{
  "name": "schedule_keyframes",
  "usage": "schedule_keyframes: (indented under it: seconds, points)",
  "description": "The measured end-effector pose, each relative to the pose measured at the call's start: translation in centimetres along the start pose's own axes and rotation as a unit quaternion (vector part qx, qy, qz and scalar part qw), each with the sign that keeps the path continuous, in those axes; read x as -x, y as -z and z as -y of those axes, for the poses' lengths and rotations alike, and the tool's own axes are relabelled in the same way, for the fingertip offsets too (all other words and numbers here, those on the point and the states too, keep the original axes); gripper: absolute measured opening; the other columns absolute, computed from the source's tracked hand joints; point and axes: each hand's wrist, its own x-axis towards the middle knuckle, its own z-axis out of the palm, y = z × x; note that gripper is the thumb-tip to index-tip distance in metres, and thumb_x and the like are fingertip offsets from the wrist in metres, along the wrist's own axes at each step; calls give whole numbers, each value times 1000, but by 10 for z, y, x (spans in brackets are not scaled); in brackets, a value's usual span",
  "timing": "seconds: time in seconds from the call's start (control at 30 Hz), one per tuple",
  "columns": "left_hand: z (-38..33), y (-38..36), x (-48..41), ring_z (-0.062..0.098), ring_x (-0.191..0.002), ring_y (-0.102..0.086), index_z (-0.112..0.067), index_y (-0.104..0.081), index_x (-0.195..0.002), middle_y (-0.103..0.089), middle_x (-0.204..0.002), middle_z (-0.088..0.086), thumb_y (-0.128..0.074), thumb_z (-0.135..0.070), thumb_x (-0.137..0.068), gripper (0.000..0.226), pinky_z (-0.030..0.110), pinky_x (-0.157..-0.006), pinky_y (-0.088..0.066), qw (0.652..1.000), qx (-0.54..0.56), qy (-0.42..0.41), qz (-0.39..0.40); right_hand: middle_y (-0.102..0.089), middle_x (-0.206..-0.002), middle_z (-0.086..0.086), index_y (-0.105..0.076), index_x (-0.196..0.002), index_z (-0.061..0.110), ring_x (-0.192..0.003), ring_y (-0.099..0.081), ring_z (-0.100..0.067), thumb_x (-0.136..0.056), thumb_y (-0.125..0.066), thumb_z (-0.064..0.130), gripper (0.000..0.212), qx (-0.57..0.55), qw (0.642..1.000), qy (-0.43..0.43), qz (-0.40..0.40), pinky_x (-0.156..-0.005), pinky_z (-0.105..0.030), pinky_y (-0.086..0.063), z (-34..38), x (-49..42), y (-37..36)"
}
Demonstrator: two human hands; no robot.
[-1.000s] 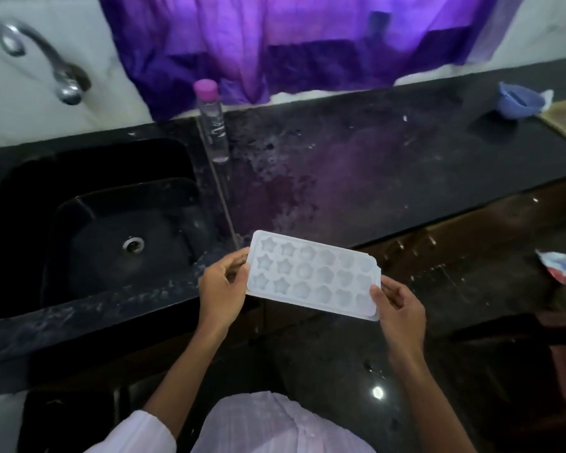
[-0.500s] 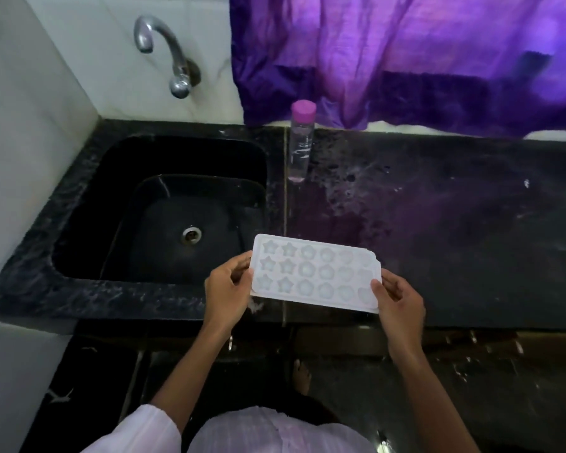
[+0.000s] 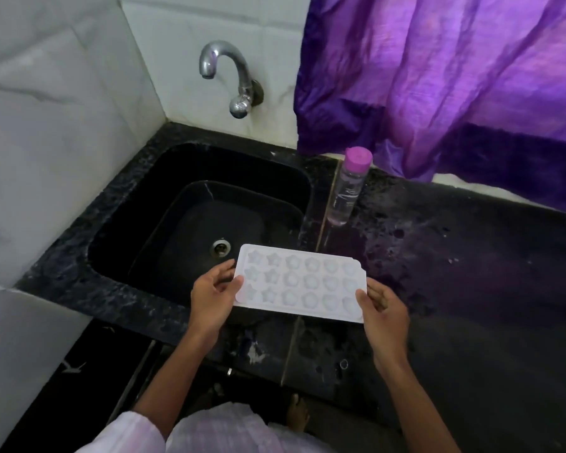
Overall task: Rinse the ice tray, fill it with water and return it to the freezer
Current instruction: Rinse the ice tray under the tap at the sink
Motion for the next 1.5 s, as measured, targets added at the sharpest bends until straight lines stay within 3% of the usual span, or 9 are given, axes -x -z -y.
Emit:
schedule_keyframes:
  seconds: [0.3, 0.6, 0.73, 0.9, 1.0, 1.07, 1.13, 1.33, 1.5]
  points:
    - [-22, 53, -69, 22, -96, -73, -12, -62, -118, -73, -108, 6, -74, -12, -89, 31, 36, -80, -60, 998, 52, 35, -17, -68, -98, 19, -69, -121, 20, -94, -65, 3, -96, -64, 16, 26, 25, 997, 40, 55, -77, -12, -47, 47, -37, -99]
    - [-56, 106, -171, 18, -87, -74, -10, -65, -111, -77, -99, 3, -65, -12, -96, 16, 38, -77, -60, 992, 115, 55, -6, -69, -102, 12, -66, -122, 21, -96, -66, -6, -96, -63, 18, 27, 62, 994, 64, 59, -88, -29, -54, 110, -79, -214]
    - [-70, 119, -209, 21, -88, -75, -10, -66, -114, -77, -96, 4, -63, -15, -97, 17, 39, -74, -62, 990, 131, 52, -8, -67, -100, 12, -68, -116, 18, -91, -62, 1, -95, -65, 20, 22, 89, 993, 76, 19, -76, -9, -44, 133, -94, -251]
    - [-78, 132, -240, 17, -84, -76, -14, -68, -113, -79, -89, -2, -65, -14, -96, 17, 37, -74, -61, 994, 107, 22, 8, -69, -108, 0, -69, -114, 11, -101, -64, -11, -94, -66, 27, 26, 87, 981, 168, -43, -81, -11, -44, 191, -124, -296]
    - [-82, 132, -248, 16, -85, -76, -15, -68, -113, -79, -91, -1, -64, -13, -97, 17, 36, -73, -61, 994, 101, 20, 26, -71, -104, 2, -69, -115, 7, -94, -65, -10, -92, -64, 41, 42, 80, 988, 135, -11, -82, -13, -48, 229, -153, -323]
    - [-83, 132, -254, 16, -86, -76, -16, -68, -113, -78, -92, -1, -63, -12, -97, 17, 38, -75, -61, 994, 99, 22, 36, -72, -90, -14, -70, -99, -2, -80, -66, -18, -83, -63, 59, 63, 80, 990, 112, 14, -79, -31, -53, 242, -176, -341]
    - [-84, 132, -258, 17, -86, -76, -16, -68, -112, -78, -92, -1, -63, -13, -97, 16, 39, -77, -61, 993, 105, 28, 41, -61, -72, -17, -64, -79, 1, -68, -56, -20, -72, -65, 67, 67, 61, 995, 72, 33, -67, -33, -47, 246, -194, -354]
    - [-83, 136, -262, 17, -87, -76, -16, -68, -113, -79, -95, 1, -64, -14, -97, 17, 37, -76, -61, 990, 123, 41, 46, -71, -103, -11, -66, -106, -3, -88, -74, -21, -82, -79, 42, 53, -57, 996, -33, 62, -75, -27, -62, 247, -210, -368]
    - [-83, 136, -265, 15, -87, -76, -14, -68, -116, -79, -94, 0, -64, -15, -97, 20, 36, -75, -61, 991, 120, 40, 51, -72, -106, -16, -63, -114, -5, -79, -75, -18, -77, -85, 38, 61, -80, 994, -49, 55, -70, -25, -62, 246, -213, -368]
